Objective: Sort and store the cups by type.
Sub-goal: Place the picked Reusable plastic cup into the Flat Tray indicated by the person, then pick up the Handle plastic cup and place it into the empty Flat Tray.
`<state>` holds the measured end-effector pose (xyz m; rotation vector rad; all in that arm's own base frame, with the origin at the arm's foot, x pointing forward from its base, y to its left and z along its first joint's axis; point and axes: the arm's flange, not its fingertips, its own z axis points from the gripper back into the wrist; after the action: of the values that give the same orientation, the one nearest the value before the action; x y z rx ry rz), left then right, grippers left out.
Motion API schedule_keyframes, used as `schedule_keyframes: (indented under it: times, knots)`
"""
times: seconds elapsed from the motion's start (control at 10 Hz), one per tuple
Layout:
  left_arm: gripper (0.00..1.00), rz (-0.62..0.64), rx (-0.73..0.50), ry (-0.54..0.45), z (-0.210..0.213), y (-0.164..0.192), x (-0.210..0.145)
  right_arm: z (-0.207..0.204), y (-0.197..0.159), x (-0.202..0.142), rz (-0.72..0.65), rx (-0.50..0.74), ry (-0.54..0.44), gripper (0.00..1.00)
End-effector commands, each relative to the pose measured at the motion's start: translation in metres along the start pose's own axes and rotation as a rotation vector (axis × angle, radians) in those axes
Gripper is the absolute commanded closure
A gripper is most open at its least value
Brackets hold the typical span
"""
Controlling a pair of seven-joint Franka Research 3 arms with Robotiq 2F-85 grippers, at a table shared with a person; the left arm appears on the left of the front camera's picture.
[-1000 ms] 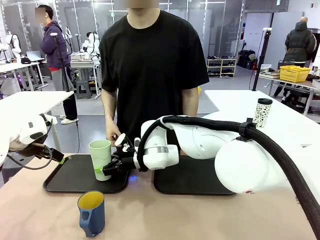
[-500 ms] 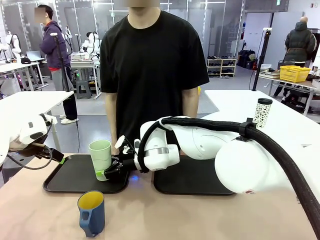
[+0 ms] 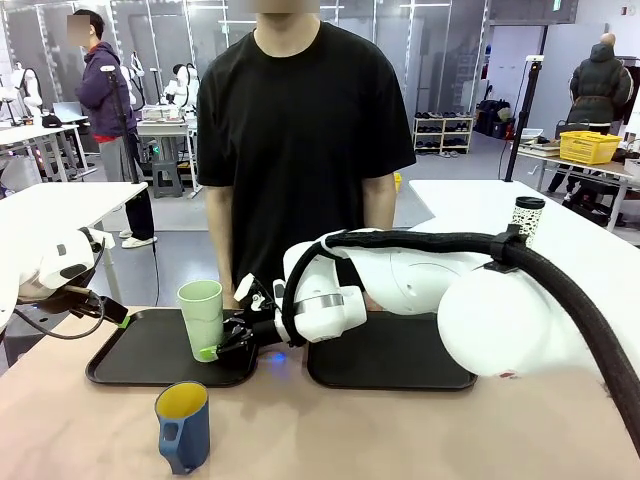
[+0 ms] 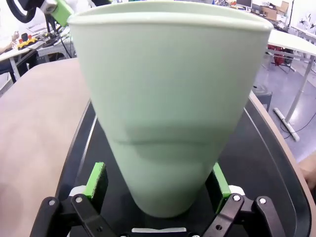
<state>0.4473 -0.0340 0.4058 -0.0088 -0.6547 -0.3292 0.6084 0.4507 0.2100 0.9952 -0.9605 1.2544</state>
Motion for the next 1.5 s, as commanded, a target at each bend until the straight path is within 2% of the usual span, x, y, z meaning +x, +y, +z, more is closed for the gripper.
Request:
schedule_keyframes:
  times: [0.0, 0.5, 0.6, 0.8, 0.9, 1.4]
  knots:
    - [0.00, -0.004, 0.004, -0.001, 0.000, 0.001, 0.000, 0.026, 0.012, 0.007, -0.031, -0.005, 0.086, 0.00]
    - [0.00, -0.004, 0.004, -0.001, 0.000, 0.001, 0.000, 0.086, 0.038, 0.014, -0.030, -0.126, 0.251, 0.00]
    - [0.00, -0.004, 0.004, -0.001, 0.000, 0.001, 0.000, 0.098, 0.042, 0.016, -0.040, -0.149, 0.270, 0.00]
    - [0.00, -0.004, 0.004, -0.001, 0.000, 0.001, 0.000, 0.115, 0.047, 0.021, -0.035, -0.191, 0.247, 0.00]
    - [0.00, -0.004, 0.004, -0.001, 0.000, 0.001, 0.000, 0.094, 0.031, 0.014, -0.009, -0.146, 0.246, 0.00]
    - [0.00, -0.004, 0.004, -0.001, 0.000, 0.001, 0.000, 0.094, 0.031, 0.014, -0.009, -0.146, 0.246, 0.00]
